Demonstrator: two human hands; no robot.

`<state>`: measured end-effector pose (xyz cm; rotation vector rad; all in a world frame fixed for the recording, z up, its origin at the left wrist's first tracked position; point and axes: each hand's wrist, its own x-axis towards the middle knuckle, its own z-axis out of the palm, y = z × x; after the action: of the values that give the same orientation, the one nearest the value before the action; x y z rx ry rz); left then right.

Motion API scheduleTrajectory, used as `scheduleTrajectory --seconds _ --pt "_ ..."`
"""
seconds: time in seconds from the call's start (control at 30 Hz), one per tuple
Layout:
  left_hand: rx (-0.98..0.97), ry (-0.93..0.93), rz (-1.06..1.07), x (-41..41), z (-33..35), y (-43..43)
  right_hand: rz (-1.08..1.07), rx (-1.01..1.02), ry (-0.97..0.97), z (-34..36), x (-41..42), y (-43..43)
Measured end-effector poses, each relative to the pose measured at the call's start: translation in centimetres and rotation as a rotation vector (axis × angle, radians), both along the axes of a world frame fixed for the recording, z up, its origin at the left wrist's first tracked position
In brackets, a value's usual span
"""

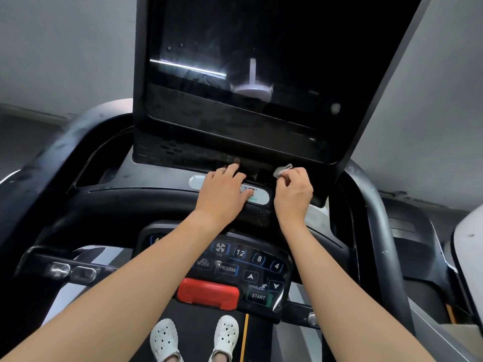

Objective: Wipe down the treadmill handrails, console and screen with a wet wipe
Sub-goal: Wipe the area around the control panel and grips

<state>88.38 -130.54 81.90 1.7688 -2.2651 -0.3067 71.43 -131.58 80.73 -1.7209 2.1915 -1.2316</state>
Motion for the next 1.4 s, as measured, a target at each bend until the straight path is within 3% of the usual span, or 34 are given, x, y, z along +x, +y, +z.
scheduleTrajectory --seconds 0.13,0.37,0.6,0.93,1.1,1.23,1.4 --pt "-0.001 0.002 0.003 0.0 0.0 0.1 0.206 0.123 0.109 0.6 0.2 -0.6" --pt "0.003 -0.003 -0.005 0.2 0.3 -0.1 0.071 0.169 0.117 0.7 -1.5 0.0" --pt "-0.022 -0.009 -0.008 0.2 0.1 0.0 0.369 0.196 0.262 0.9 2.1 -1.4" --pt "-0.031 0.002 -0.02 1.4 -0.6 -0.2 0.448 0.211 0.581 0.6 1.7 -1.5" --pt "-0.025 -0.007 -0.012 1.1 -0.6 -0.3 0.509 0.28 0.628 1.8 1.1 -1.4" --pt "-0.018 -0.015 -0.024 1.4 -0.7 -0.5 0.501 0.316 0.555 2.1 0.5 -1.2" --pt "-0.045 -0.045 -0.01 1.0 -1.2 -0.5 0.153 0.249 0.17 1.8 -1.8 -1.1"
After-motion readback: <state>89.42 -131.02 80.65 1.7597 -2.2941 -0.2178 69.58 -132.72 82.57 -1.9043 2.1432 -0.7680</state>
